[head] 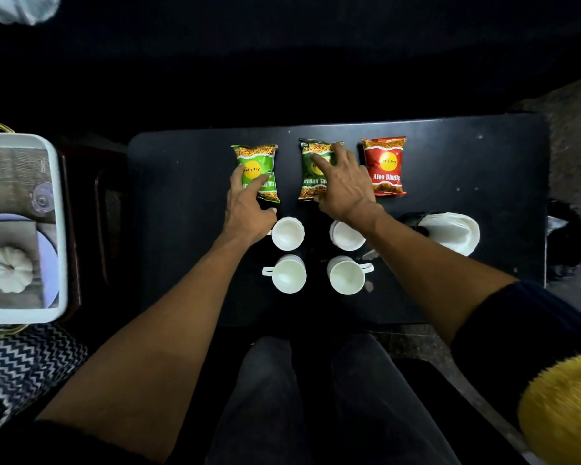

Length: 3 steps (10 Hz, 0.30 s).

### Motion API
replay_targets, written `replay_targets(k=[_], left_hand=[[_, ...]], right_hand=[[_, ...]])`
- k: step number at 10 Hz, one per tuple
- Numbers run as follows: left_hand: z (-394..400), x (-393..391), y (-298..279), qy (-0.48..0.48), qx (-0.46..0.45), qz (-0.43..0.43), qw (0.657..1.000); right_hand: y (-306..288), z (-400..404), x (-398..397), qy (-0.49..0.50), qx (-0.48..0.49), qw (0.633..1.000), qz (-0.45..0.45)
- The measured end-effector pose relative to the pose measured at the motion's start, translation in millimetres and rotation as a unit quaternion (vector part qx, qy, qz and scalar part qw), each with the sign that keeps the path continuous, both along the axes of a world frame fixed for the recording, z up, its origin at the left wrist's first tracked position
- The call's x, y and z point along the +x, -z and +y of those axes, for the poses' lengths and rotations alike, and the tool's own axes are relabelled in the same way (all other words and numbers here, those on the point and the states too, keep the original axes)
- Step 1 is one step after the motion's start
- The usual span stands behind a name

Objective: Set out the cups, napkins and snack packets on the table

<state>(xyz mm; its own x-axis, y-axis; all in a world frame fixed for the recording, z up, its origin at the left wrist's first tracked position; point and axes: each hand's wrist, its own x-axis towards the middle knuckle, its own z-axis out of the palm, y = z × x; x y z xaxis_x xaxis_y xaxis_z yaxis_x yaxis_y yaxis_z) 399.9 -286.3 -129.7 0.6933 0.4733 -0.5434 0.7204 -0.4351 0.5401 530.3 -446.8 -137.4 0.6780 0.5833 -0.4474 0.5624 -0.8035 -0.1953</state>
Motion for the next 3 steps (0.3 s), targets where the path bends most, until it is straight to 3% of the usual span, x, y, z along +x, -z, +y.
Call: replay_targets(k=[3], left_hand=[[1.5, 13.3, -53.6, 0.075, 0.086, -0.029, 0.993]], right_hand=[[-66.8, -15.6, 10.5, 0.035, 0.036, 0.999, 0.007]])
